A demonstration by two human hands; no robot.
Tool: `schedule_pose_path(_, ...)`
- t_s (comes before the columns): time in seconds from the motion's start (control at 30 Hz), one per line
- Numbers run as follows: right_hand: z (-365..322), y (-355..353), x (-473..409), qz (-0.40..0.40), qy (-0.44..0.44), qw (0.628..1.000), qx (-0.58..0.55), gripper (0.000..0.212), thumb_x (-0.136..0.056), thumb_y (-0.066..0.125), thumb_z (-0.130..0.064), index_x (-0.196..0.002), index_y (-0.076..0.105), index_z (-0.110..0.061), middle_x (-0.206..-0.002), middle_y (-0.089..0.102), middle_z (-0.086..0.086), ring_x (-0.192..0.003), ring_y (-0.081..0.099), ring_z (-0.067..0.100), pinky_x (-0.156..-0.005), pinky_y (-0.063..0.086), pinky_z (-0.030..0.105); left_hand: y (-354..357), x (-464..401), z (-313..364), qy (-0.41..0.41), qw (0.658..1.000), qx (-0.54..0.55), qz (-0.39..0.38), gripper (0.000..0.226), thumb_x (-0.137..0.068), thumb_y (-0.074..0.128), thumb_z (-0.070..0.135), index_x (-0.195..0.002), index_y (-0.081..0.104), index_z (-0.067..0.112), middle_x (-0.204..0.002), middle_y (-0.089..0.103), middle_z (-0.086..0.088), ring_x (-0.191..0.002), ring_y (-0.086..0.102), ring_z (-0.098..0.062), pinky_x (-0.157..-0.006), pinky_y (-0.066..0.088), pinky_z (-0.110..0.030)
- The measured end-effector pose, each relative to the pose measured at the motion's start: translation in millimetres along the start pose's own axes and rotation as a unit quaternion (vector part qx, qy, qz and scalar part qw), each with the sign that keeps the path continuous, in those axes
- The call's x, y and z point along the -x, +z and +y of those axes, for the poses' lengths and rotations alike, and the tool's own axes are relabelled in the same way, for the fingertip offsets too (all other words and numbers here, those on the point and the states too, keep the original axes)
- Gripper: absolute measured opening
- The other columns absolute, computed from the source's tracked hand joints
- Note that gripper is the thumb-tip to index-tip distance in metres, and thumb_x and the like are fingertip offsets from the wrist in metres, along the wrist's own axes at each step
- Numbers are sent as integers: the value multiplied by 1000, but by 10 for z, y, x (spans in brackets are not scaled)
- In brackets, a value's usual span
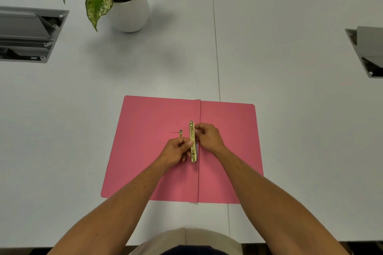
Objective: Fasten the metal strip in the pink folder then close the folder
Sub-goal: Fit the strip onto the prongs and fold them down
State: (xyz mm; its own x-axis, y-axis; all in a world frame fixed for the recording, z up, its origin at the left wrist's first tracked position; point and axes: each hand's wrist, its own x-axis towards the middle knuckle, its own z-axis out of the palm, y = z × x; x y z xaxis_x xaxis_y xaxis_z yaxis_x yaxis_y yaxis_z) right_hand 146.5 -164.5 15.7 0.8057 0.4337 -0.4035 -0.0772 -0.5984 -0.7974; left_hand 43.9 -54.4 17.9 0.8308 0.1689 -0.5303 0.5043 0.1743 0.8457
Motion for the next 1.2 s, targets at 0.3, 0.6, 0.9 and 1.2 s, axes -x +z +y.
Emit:
schedule_pose_path(0.3,36,0,20,3,-14,1000,5,18,-92,55,-7,-95,71,-12,-81,69,-1,-67,61,5,-61,43,10,10,-27,8,2,1000,-5,1,17,-96,53,14,-89,63,2,-62,59,-8,-44,52,-7,-42,40,-17)
schedule_pose_path(0.6,47,2,25,8,-21,999,26,20,-92,54,-6,-95,72,-12,-78,67,-2,-63,57,0,-52,38,-1,17,-41,-23,8,1000,3,0,17,-96,54,14,-91,65,3,-63,60,-8,-49,52,-12,-44,41,-19)
schedule_pose_path(0.9,47,5,51,2,-24,1000,11,21,-93,52,-6,-99,71,-13,-85,70,0,-75,62,13,-65,46,15,7,-47,0,0,1000,-3,-11,18,-96,54,13,-82,65,8,-60,61,-5,-45,52,-8,-43,41,-17)
schedule_pose_path(1.2,151,-13,112,18,25,994,-106,22,-94,49,-4,-100,67,-17,-80,66,0,-75,61,18,-76,55,43,51,-126,-25,-22,998,-52,-13,18,-95,56,14,-85,67,5,-59,61,-8,-43,53,-7,-42,42,-17)
